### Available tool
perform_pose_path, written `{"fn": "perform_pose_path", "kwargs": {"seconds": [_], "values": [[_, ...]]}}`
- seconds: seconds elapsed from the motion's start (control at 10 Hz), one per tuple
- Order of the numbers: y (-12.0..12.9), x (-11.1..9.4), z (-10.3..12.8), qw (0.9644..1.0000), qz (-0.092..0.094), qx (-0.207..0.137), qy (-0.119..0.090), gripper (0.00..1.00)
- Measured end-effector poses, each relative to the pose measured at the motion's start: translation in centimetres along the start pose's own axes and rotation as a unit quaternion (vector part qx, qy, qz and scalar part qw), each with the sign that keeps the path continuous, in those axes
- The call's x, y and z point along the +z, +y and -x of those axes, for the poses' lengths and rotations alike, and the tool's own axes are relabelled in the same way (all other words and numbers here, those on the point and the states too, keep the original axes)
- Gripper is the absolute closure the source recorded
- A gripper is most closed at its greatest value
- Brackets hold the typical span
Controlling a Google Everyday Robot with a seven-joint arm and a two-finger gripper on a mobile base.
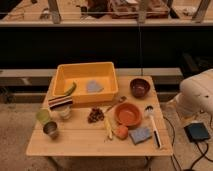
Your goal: Place sponge in purple bowl
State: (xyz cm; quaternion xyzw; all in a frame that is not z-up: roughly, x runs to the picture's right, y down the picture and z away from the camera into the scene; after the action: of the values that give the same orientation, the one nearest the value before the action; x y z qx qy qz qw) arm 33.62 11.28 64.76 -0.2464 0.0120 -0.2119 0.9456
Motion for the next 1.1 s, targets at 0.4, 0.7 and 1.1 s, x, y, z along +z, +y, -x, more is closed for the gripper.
{"fn": "perform_pose_path", "kwargs": {"seconds": [0.4, 0.7, 1.1], "values": [[0.0, 0.0, 0.0, 1.0, 0.0, 0.0, 0.0, 0.37], [0.0, 0.0, -0.1, 1.0, -0.003, 0.005, -0.004, 0.37], [0.9, 3.7, 0.3, 0.9936, -0.011, 0.03, -0.108, 0.37]]}}
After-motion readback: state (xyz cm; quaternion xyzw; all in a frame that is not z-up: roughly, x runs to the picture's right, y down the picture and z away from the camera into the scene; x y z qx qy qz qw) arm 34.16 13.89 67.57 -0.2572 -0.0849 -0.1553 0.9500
